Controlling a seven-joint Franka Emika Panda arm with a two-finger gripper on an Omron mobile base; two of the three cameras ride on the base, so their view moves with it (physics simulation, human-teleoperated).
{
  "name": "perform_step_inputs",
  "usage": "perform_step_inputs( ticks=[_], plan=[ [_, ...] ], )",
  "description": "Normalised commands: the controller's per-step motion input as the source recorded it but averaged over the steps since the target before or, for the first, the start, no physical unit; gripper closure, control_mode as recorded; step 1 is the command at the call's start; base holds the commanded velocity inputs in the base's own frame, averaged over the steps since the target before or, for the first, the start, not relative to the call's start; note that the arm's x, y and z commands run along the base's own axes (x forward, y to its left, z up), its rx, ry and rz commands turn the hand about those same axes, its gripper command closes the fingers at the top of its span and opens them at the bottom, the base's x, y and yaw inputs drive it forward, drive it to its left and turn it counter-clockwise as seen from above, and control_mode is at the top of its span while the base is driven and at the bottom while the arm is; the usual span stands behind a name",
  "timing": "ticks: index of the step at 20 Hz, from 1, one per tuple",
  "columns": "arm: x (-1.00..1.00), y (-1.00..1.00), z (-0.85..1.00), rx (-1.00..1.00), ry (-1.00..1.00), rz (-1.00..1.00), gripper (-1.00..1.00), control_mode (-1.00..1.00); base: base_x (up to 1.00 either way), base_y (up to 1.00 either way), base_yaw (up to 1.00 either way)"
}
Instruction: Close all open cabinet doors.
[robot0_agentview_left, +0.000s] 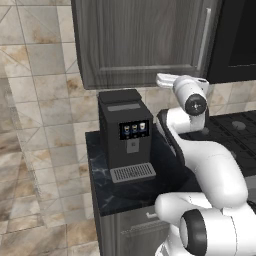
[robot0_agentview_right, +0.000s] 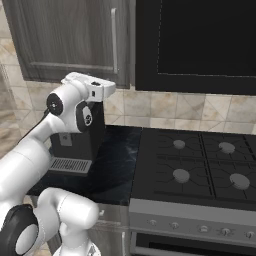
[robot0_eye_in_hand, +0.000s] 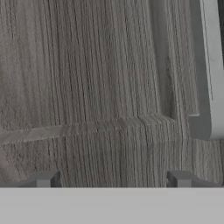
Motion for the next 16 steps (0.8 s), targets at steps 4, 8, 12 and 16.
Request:
perform_step_inputs(
  ticks=[4, 8, 12, 16],
  plan=[
    [0.13, 0.0, 0.0, 0.0, 0.09, 0.0, -1.0, -1.0, 0.0, 0.0, 0.0],
    [0.1, 0.0, 0.0, 0.0, 0.08, 0.0, -1.0, -1.0, 0.0, 0.0, 0.0],
    [0.1, 0.0, 0.0, 0.0, 0.08, 0.0, -1.0, -1.0, 0.0, 0.0, 0.0],
    [0.1, 0.0, 0.0, 0.0, 0.07, 0.0, -1.0, -1.0, 0.0, 0.0, 0.0]
  ],
)
